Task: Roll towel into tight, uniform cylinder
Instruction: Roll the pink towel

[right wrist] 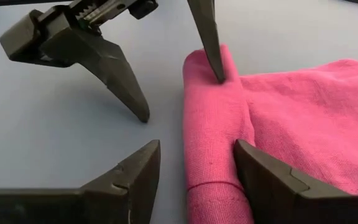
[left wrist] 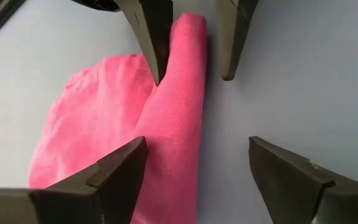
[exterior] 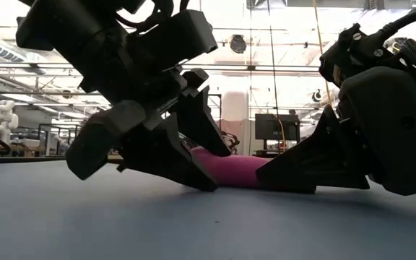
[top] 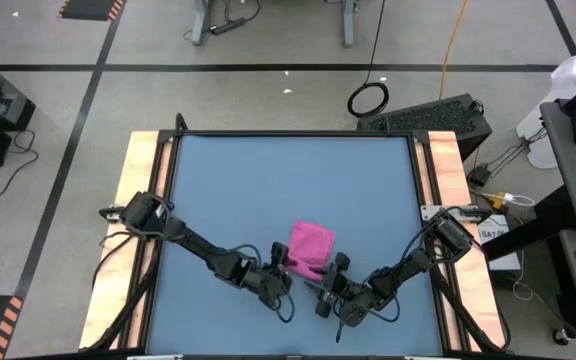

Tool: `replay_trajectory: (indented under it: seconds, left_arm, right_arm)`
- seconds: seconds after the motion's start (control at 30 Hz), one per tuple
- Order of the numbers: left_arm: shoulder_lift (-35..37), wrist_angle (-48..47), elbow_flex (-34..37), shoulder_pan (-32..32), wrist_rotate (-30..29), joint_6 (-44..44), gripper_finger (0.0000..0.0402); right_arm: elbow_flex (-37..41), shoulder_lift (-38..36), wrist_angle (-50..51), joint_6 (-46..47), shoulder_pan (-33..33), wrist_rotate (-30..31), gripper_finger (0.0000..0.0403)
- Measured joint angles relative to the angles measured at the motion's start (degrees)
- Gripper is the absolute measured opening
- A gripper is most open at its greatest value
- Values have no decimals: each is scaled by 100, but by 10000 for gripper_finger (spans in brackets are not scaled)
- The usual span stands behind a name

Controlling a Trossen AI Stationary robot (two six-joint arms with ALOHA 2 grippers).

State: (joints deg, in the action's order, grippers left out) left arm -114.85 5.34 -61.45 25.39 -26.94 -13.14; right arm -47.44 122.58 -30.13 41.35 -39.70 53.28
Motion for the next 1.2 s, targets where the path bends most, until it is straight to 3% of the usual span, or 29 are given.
replay_trajectory:
  seconds: [0.17,0.27,0.37,0.57,0.77,1.03,1.2]
  left_arm:
    - [-11,39,2,-22,24,-18,285]
    - [-7,-36,2,-169,396,351,279]
    - [0,-82,0,-346,768,720,258]
    - [-7,-104,0,-545,908,775,208]
    - [-11,-199,-1,-628,1104,789,189]
    - [-4,-392,-3,-715,1736,1161,86]
    - [-4,-395,0,-866,2363,1652,41]
  right_arm:
    - [1,-4,28,43,0,-35,194]
    - [2,-4,31,35,0,-37,194]
    - [2,-4,33,25,0,-39,194]
    - [2,-4,37,-3,0,-44,194]
    - [7,-54,56,-53,-7,-68,194]
    - [38,-532,160,-1732,-239,-279,210]
    - [35,-614,56,-2270,-409,-7,230]
